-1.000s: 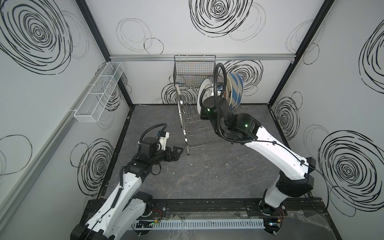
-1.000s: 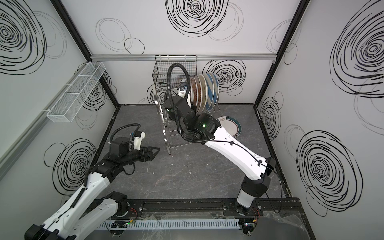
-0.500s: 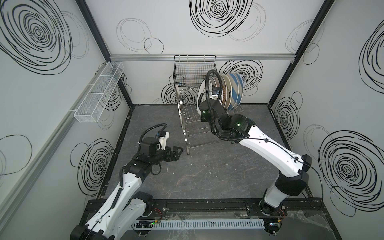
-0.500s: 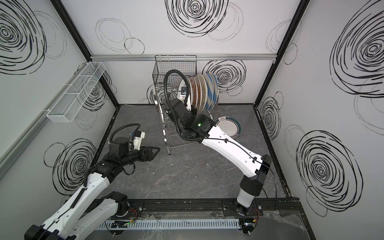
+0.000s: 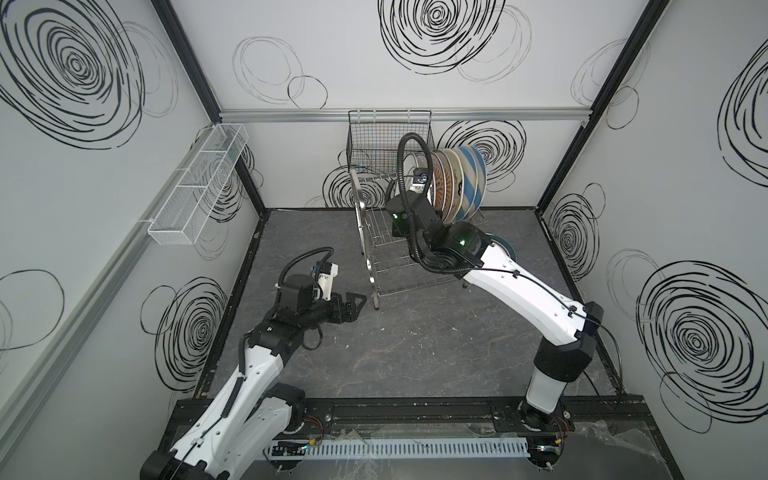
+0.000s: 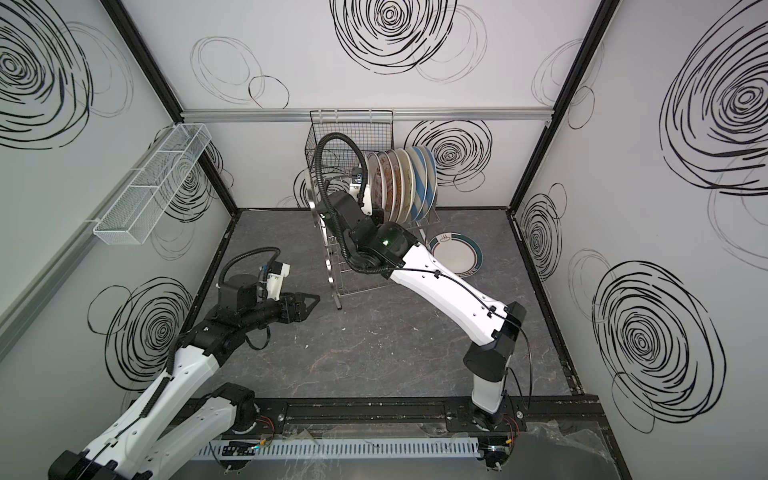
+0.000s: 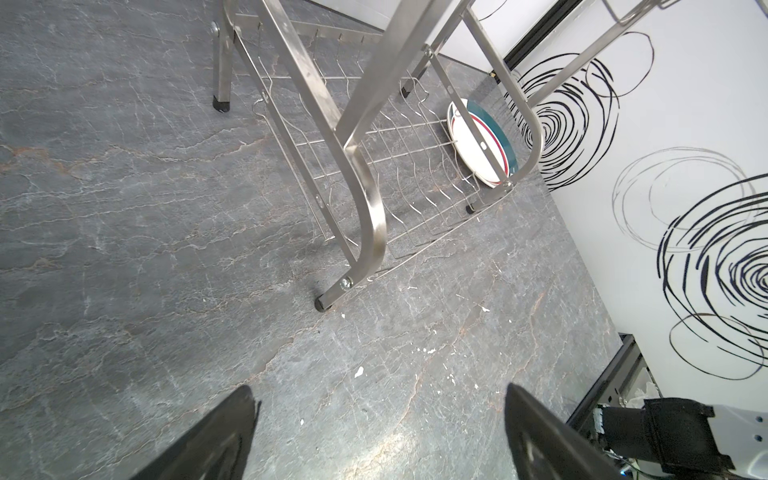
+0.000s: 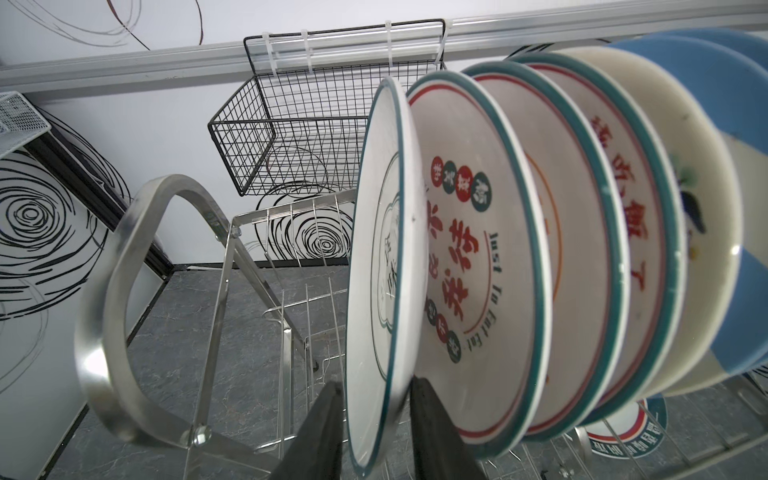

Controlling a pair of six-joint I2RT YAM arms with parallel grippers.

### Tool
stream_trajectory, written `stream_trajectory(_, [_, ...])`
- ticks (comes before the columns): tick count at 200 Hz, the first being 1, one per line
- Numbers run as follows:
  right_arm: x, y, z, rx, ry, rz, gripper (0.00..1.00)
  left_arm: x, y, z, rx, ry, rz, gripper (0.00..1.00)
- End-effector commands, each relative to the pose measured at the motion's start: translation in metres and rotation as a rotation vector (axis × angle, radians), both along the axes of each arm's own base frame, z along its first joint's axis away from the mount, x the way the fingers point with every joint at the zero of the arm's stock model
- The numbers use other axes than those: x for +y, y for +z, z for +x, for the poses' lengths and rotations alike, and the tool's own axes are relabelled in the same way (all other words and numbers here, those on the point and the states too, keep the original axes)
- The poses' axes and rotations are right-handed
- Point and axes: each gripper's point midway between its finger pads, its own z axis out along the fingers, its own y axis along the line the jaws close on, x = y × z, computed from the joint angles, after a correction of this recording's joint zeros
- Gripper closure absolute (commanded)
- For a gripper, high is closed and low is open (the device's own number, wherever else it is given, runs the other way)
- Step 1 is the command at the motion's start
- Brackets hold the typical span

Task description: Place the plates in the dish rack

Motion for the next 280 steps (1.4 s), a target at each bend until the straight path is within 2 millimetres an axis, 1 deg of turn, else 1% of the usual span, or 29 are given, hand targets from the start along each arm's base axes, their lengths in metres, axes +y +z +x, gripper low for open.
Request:
stream_trajectory(1, [-0.013, -0.002, 0.006, 0.007, -0.051, -0.036, 0.68, -0.001, 0.007, 0.002, -0.048, -0.015, -0.003, 0.04])
stream_trajectory(39, [-0.019, -0.015, 0.014, 0.030, -0.069, -0.052, 0.68, -0.001, 0.007, 0.002, -0.049, -0.014, -0.002, 0.04])
stream_trajectory(59, [-0.020, -0.017, 0.016, 0.035, -0.072, -0.050, 0.69, -0.001, 0.007, 0.003, -0.048, -0.013, -0.002, 0.04])
stream_trajectory(93, [-0.016, -0.013, 0.017, 0.022, -0.061, -0.029, 0.78, -0.001, 0.007, 0.003, -0.048, -0.012, -0.001, 0.04])
stream_trajectory(125, [-0.021, -0.001, 0.015, 0.000, -0.070, -0.014, 0.90, -0.001, 0.006, 0.003, -0.047, -0.014, 0.000, 0.04])
stream_trajectory(148, [-0.022, 0.008, 0.013, -0.021, -0.067, 0.005, 0.95, -0.002, 0.006, 0.003, -0.044, -0.016, -0.003, 0.04])
stream_trajectory(180, [-0.022, 0.011, 0.015, -0.024, -0.075, -0.012, 1.00, -0.001, 0.007, 0.003, -0.047, -0.014, -0.003, 0.04])
stream_trajectory(198, [-0.022, 0.017, 0.015, -0.030, -0.089, -0.030, 1.00, -0.001, 0.006, 0.003, -0.045, -0.015, -0.003, 0.04])
stream_trajectory(224, [-0.024, 0.031, 0.011, -0.056, -0.110, -0.045, 1.00, -0.002, 0.006, 0.002, -0.044, -0.019, -0.004, 0.04])
stream_trajectory(252, [-0.030, 0.045, 0.005, -0.090, -0.138, -0.053, 1.00, -0.002, 0.005, 0.002, -0.042, -0.019, -0.004, 0.04])
stream_trajectory(280, [-0.041, 0.060, -0.004, -0.131, -0.197, -0.091, 1.00, -0.003, 0.005, 0.002, -0.041, -0.022, -0.004, 0.04])
